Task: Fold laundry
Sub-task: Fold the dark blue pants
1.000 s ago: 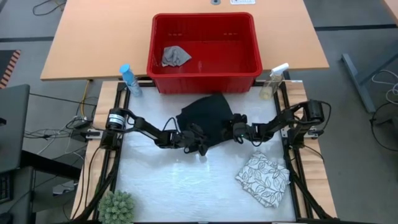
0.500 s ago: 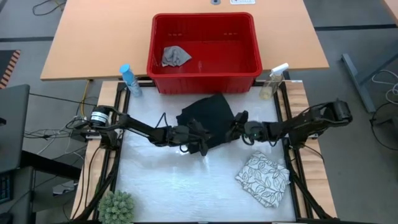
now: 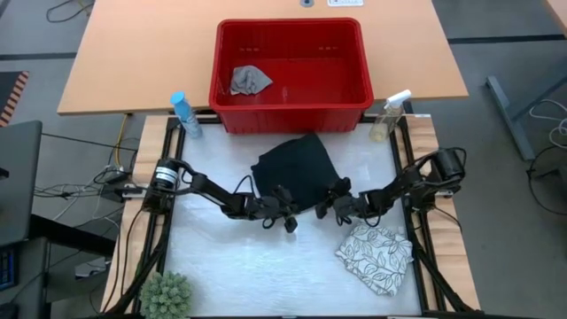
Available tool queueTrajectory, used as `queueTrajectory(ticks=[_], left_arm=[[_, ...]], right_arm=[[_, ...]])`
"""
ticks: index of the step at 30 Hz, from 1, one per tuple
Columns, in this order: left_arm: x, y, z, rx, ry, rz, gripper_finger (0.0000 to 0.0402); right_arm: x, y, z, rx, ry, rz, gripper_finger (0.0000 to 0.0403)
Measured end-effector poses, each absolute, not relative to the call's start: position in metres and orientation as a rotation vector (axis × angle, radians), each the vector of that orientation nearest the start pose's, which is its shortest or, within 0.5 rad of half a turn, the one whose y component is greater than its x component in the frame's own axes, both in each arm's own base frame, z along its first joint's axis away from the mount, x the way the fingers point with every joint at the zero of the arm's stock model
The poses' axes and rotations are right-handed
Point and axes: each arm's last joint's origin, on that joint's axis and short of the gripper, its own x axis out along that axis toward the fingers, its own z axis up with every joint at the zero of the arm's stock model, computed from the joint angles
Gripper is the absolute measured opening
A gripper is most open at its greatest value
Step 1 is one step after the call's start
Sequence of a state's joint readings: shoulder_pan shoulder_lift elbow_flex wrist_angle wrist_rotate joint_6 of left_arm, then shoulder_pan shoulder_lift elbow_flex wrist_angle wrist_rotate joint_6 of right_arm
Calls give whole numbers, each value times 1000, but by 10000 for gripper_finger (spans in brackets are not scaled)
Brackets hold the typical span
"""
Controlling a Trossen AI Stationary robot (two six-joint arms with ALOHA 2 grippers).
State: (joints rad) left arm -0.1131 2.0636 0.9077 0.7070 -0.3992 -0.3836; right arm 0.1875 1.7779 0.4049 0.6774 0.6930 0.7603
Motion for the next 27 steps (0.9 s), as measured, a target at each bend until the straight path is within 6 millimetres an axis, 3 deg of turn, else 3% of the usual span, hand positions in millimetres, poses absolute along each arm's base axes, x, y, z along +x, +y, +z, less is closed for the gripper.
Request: queueTrajectory(ticks=[5,11,18,23,27], left_arm=[[382,-33,101,-293,366,338,0],[380,-31,147,-242,257,333,0],[373,-9,188,-152,126,495,0],[373,26,179,-121,162,598,0],[373,61,164,-131,204,619,0]], right_arm=[[251,30,82,466,374,-654,26],[250,32,133,392,258,-519,26],[237,6,185,297,98,-569,26],[231,-34,189,297,97,-698,26],[231,-59,181,311,131,-725,24]])
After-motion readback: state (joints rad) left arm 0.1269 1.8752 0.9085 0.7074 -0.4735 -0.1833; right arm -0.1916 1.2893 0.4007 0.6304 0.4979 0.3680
